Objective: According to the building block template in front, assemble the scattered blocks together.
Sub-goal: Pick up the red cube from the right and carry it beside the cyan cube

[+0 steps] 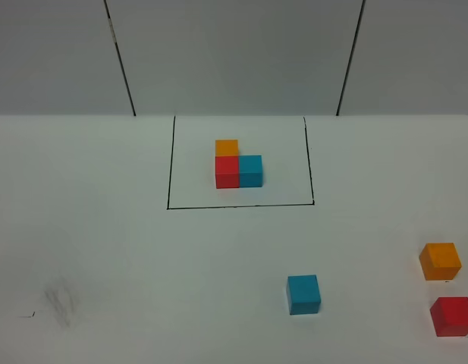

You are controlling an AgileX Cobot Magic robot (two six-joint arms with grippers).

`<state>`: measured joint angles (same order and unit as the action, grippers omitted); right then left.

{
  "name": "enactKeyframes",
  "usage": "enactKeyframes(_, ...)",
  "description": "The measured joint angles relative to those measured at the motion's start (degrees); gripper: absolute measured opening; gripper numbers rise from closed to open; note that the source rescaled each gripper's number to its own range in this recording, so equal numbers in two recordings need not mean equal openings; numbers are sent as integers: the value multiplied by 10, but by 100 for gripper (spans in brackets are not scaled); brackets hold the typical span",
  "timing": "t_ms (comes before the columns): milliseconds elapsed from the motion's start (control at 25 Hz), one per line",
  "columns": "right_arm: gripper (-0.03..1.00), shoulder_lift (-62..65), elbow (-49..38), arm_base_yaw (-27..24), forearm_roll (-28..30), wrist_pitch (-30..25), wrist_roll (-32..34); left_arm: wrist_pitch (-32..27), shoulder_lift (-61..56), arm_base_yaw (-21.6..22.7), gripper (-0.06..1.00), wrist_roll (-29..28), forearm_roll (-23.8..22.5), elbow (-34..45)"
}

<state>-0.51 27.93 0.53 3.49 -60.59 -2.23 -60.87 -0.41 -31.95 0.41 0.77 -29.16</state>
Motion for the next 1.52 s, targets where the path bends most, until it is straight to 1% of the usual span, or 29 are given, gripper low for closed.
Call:
enactKeyframes(80,77,0,0,0,0,0,0,0,0,5,100,-4,1,0)
enactKeyframes(120,77,0,0,0,0,0,0,0,0,15,100,-1,1,0)
enactKeyframes(200,77,0,0,0,0,0,0,0,0,60,100,0,1,0)
enactKeyframes(280,77,0,0,0,0,0,0,0,0,118,100,0,1,0)
enactKeyframes(320,77,0,0,0,0,0,0,0,0,159,100,0,2,0)
enactKeyframes(400,77,0,0,0,0,0,0,-1,0,221,100,1,2,0)
enactKeyframes(480,77,0,0,0,0,0,0,-1,0,293,100,1,2,0)
enactKeyframes(560,77,0,0,0,0,0,0,-1,0,343,100,1,2,0)
enactKeyframes(600,77,0,0,0,0,0,0,-1,0,362,100,1,2,0)
enactKeyframes(720,77,0,0,0,0,0,0,-1,0,401,100,1,2,0)
enactKeyframes(880,77,0,0,0,0,0,0,-1,0,409,100,2,2,0)
enactKeyframes(1520,77,0,0,0,0,0,0,-1,0,410,100,2,2,0)
